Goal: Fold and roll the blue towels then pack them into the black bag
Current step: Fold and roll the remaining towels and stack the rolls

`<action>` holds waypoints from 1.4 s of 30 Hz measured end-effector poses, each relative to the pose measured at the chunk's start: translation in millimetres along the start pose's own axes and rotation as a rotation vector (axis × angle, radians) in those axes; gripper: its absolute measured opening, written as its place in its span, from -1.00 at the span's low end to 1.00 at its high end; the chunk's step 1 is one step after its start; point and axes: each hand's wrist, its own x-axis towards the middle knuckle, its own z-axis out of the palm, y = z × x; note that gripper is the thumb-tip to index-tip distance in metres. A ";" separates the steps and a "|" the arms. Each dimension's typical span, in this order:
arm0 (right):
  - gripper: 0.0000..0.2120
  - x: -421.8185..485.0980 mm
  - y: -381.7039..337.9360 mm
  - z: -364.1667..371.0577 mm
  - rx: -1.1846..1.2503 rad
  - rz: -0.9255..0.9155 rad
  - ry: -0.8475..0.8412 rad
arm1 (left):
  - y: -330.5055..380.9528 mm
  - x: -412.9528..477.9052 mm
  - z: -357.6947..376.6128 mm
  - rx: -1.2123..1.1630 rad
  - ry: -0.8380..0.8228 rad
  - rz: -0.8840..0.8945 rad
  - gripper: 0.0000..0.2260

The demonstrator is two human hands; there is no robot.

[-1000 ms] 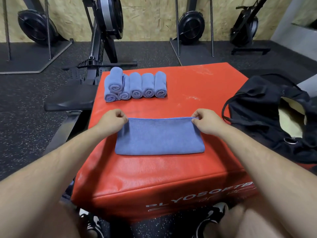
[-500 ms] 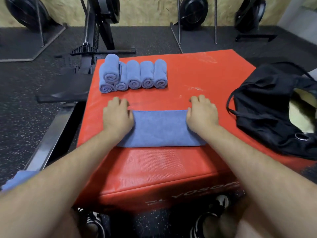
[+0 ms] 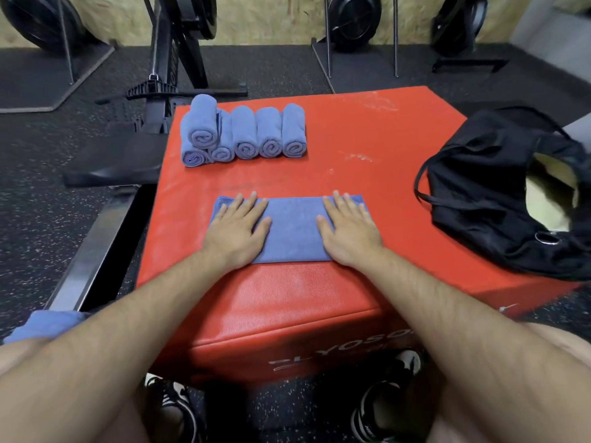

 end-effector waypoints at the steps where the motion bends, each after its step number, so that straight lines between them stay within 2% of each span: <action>1: -0.42 -0.6 9.0 -2.0 0.005 0.024 -0.004 | -7.2 -2.2 -2.8 0.009 0.004 -0.015 -0.48; 7: -0.40 -4.0 28.5 -5.7 0.028 0.059 -0.027 | -33.3 -11.5 -15.1 -0.023 -0.049 -0.063 -0.40; 12: -0.40 -4.7 9.5 -15.3 -0.121 0.085 0.017 | -25.7 -4.9 -21.1 0.035 -0.042 -0.055 -0.41; 15: -0.46 -8.8 -19.8 -21.4 -0.101 0.024 0.132 | -13.7 5.0 -26.1 0.011 0.026 0.059 -0.49; 18: -0.62 -17.8 -51.0 -25.3 -0.126 -0.076 0.218 | 4.2 12.1 -27.9 -0.052 0.057 0.229 -0.58; 20: -0.69 -22.8 -66.6 -26.5 -0.122 -0.097 0.159 | 13.4 14.3 -27.2 -0.082 -0.017 0.293 -0.56; 23: -0.64 -26.0 -80.2 -22.9 -0.119 -0.064 0.038 | 17.1 18.2 -22.3 -0.025 -0.081 0.320 -0.55; 27: -0.54 -23.7 -87.5 -17.5 -0.181 -0.035 0.055 | 14.7 21.8 -25.0 0.140 0.006 0.314 -0.65; 31: -0.51 -12.7 -79.6 -13.5 -0.169 -0.113 0.024 | 9.2 19.1 -34.0 0.257 0.064 0.217 -0.64; 36: -0.53 4.7 -55.2 -20.9 -0.137 -0.200 -0.011 | 7.6 5.4 -41.8 0.123 0.074 0.177 -0.74; 42: -0.59 -5.8 -44.2 -26.6 -0.111 -0.261 -0.008 | -0.6 -12.5 -38.8 0.162 0.120 0.288 -0.73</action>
